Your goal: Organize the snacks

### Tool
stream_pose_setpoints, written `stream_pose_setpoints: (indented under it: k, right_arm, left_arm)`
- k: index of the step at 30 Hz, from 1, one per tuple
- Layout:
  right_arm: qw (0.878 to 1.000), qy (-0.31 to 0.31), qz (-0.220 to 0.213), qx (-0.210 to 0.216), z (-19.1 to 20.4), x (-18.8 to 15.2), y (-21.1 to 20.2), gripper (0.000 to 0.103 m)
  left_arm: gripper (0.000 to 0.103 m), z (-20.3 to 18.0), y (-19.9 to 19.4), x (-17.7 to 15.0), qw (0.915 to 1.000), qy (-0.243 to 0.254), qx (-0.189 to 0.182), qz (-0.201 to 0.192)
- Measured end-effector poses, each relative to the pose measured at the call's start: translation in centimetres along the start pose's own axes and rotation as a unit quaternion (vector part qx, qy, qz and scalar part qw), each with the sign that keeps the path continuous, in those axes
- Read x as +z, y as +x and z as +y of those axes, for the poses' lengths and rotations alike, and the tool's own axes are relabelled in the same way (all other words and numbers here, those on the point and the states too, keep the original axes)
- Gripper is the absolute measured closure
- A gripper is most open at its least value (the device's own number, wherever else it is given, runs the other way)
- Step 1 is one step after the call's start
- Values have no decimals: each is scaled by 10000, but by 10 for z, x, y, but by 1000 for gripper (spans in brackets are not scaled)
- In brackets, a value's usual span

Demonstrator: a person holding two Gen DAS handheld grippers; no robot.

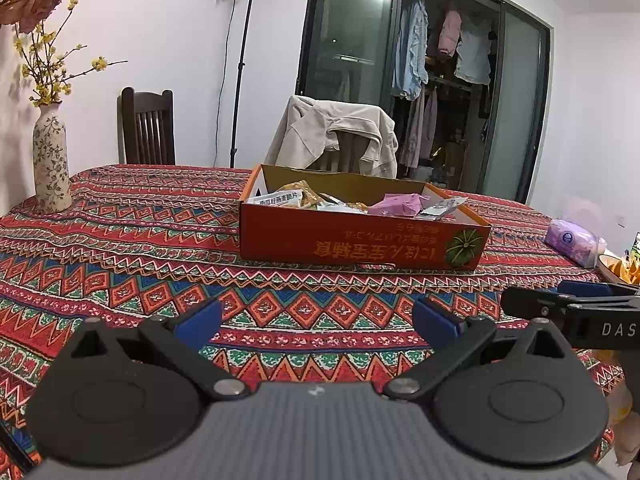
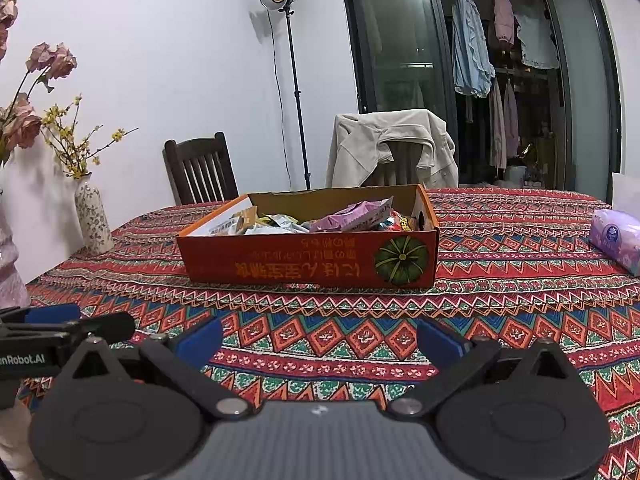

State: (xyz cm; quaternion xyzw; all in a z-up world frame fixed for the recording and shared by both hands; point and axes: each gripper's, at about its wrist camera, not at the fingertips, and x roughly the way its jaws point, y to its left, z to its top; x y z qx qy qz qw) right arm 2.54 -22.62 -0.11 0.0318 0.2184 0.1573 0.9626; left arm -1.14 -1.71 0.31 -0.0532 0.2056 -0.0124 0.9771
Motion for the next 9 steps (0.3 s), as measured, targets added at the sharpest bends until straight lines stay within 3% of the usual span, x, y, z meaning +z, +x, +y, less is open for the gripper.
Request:
stream_pose_setpoints:
  k: [9]
  right_arm:
    - [10000, 5, 23, 3, 3, -4, 0, 0]
  left_arm:
    - [0, -2, 0, -1, 9999, 38, 118, -17]
